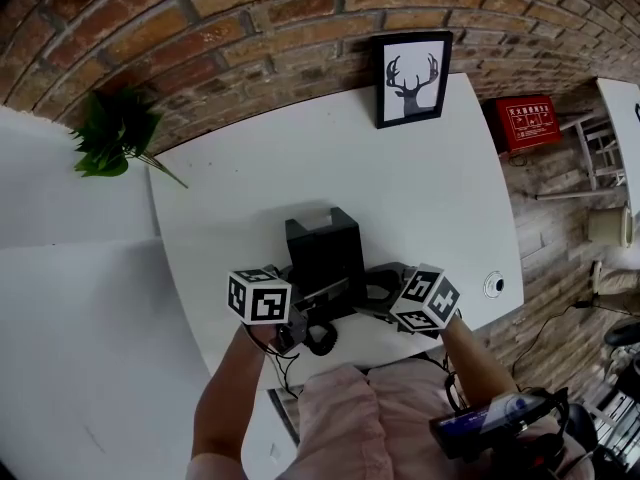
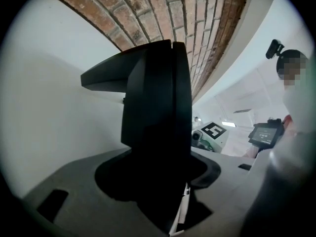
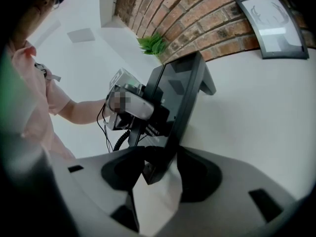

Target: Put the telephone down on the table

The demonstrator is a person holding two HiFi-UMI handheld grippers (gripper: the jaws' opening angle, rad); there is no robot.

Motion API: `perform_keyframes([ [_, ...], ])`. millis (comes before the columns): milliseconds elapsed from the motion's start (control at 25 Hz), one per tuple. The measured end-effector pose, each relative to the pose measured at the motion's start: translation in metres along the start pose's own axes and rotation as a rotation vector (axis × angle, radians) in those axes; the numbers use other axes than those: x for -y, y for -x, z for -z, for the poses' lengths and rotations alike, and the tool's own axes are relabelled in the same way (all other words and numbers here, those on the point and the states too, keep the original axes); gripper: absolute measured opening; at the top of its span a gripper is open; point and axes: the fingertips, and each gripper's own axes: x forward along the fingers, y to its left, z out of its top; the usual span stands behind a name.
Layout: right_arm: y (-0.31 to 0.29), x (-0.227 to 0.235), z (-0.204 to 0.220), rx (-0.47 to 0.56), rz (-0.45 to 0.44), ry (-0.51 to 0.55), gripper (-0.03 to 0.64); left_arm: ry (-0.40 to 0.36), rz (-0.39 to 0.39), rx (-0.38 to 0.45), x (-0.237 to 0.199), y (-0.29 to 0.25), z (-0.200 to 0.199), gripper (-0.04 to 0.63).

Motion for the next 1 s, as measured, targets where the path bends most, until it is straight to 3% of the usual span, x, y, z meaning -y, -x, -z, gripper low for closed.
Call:
perform_keyframes([
  [120,0.0,0.0,0.0,-0.001,-0.001,-0.003,0.207,-0.013,-0.017,-0.006,0.002,-0.001,0.001,0.331],
  [320,0.0,0.001,0.0,-0.004,-0.01,-0.011,0.196,-0.043,-0.079,-0.021,-0.001,-0.003,0.003,0.402],
  [520,0.001,0.0,0.0,-0.002,-0.009,-0.015,0.195,-0.104,-0.155,-0.035,-0.005,0.0,0.003,0.403],
  [720,0.001,0.0,-0.002,0.011,-0.009,-0.029,0.187,-0.28,-0.309,-0.13,-0.014,0.013,0.007,0.459],
  [1000,-0.001,0.0,-0.001,0.009,-0.001,-0.037,0.202,-0.279,-0.389,-0.067,-0.015,0.035,0.005,0.462],
])
